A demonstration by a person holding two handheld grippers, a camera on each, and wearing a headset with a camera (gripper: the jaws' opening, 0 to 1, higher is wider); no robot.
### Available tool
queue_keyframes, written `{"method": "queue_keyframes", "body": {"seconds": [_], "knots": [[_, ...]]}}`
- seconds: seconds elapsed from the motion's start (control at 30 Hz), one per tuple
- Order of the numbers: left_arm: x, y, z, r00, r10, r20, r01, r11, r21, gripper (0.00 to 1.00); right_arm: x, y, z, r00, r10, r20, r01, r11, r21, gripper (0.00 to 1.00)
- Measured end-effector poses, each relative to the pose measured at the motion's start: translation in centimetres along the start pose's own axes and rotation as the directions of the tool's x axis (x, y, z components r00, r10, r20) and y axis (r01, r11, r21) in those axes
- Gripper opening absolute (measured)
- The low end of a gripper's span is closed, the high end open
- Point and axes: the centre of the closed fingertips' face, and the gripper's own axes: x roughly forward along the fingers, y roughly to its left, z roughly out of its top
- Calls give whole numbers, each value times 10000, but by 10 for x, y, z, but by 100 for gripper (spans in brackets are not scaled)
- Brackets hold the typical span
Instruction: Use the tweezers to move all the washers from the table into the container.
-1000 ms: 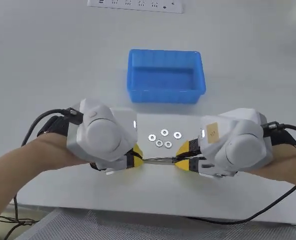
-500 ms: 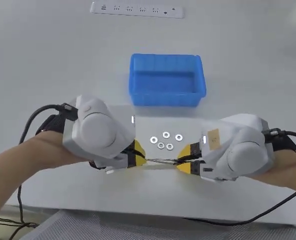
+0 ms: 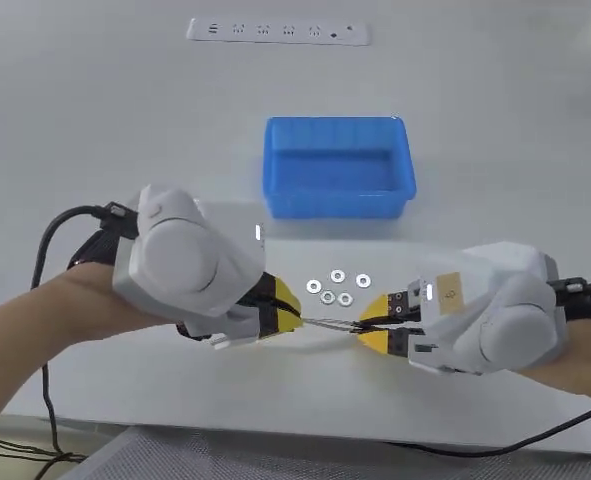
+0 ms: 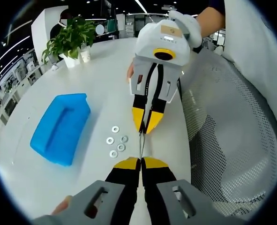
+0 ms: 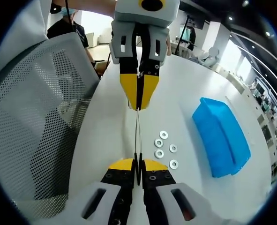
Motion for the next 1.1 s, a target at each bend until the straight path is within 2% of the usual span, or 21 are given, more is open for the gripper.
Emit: {"method": "queue_keyframes", "body": {"seconds": [0.3, 0.53, 0.73, 0.97, 1.1], "knots": [[1, 1, -6, 9998, 7, -203, -4, 9999, 143, 6, 1, 1, 2, 9999, -56, 154, 59, 9998, -180, 5], [5, 4, -20, 9960, 47, -896, 16, 9975, 700, 8, 2, 0, 6, 9998, -16, 214, 21, 9997, -232, 5], [6, 5, -27, 9934, 0, -1144, 103, 9959, 894, 7, 2, 1, 7, 9997, 13, 261, -9, 9999, -164, 5], [2, 4, -22, 9955, 28, -946, 58, 9959, 905, 5, 1, 0, 7, 9993, -24, 381, 22, 10000, 54, 5], [-6, 5, -10, 9988, 117, -467, -66, 9941, 1085, 5, -2, -1, 9, 9986, -77, 526, 70, 9999, 125, 5]]}}
